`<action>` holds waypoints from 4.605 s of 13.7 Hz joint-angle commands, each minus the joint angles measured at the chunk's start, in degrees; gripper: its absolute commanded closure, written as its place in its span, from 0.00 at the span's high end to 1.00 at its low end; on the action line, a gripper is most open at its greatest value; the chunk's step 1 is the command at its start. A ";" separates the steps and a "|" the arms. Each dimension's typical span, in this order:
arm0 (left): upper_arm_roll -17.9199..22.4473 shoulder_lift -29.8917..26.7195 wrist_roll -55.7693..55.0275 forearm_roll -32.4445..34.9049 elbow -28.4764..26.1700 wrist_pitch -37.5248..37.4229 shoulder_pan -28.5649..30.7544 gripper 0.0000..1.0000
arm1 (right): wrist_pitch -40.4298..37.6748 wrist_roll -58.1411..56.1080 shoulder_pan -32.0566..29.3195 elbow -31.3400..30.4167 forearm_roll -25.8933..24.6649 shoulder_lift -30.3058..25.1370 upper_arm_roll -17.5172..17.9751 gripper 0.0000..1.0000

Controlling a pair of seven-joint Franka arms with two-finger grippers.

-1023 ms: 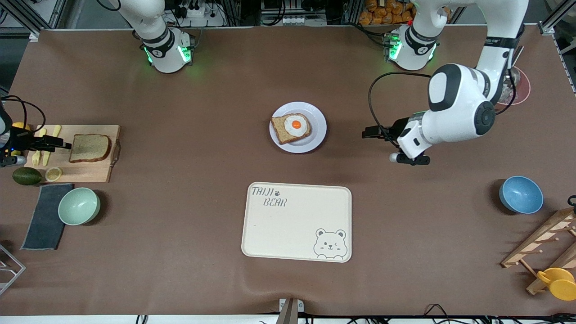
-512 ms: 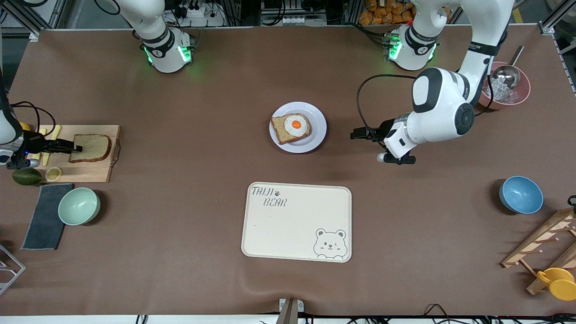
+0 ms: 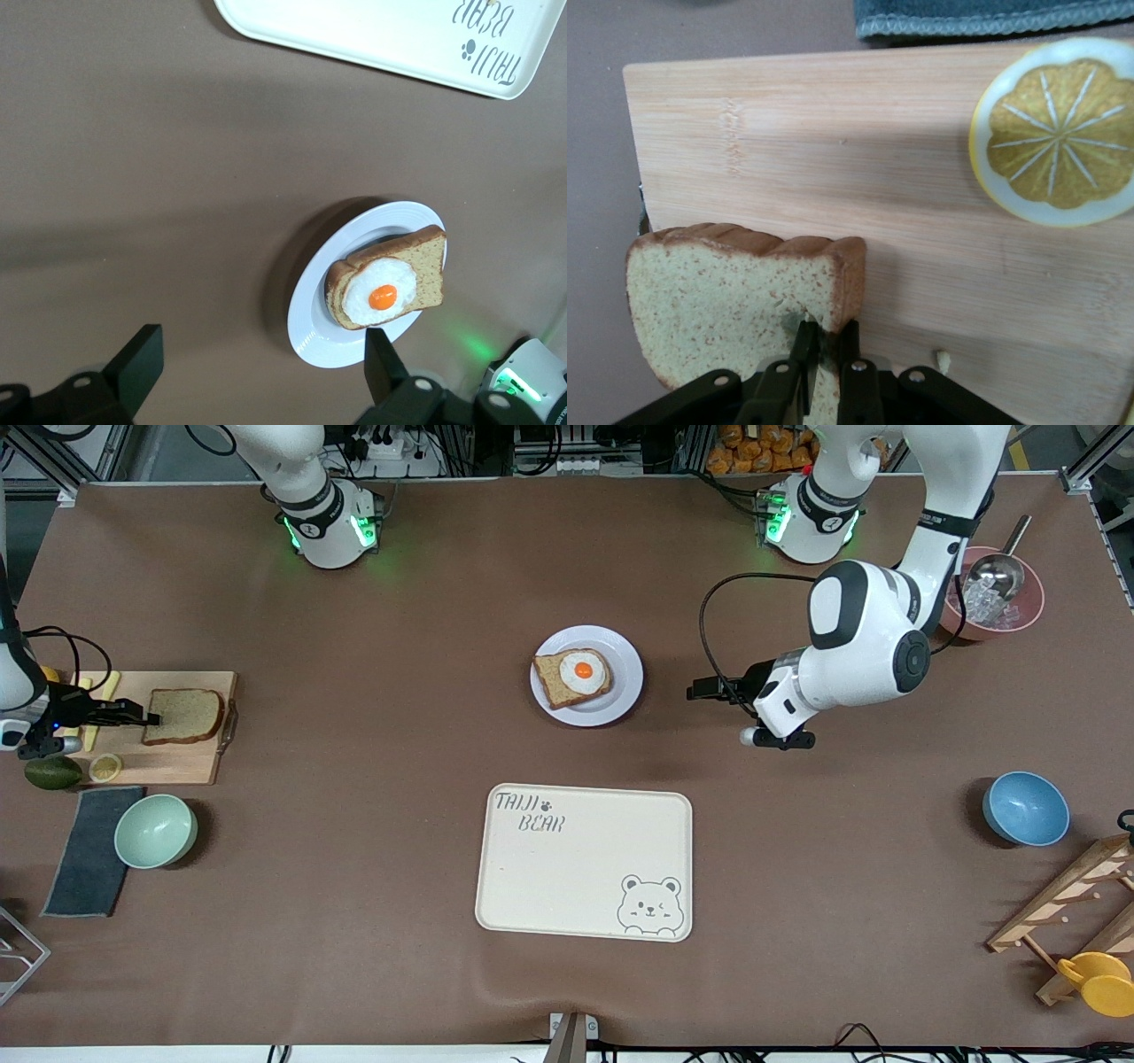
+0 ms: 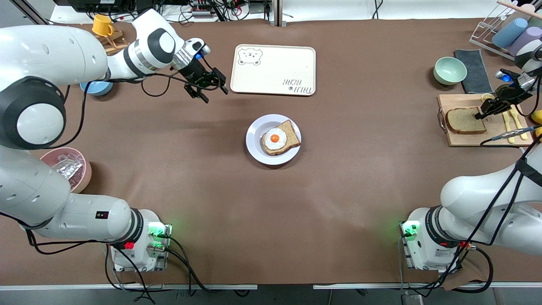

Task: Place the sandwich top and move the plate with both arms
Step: 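Grasp the bread slice on the cutting board with the right gripper, then lift the bread slice and carry it over the egg plate, then lower the bread onto the egg slice and open the right gripper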

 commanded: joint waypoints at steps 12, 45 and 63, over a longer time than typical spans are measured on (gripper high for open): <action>-0.10 6.31 0.85 -1.60 8.92 2.44 -0.06 1.00 | -10.34 8.38 5.66 4.98 2.70 -0.39 1.21 0.00; -0.36 0.60 1.53 -7.14 -1.62 2.09 2.13 1.00 | -3.94 39.61 61.82 -5.20 40.67 -9.36 1.12 0.00; -2.65 1.74 5.94 -14.69 -4.79 6.92 1.43 1.00 | 8.64 39.69 76.24 -9.51 50.95 -7.17 1.12 0.29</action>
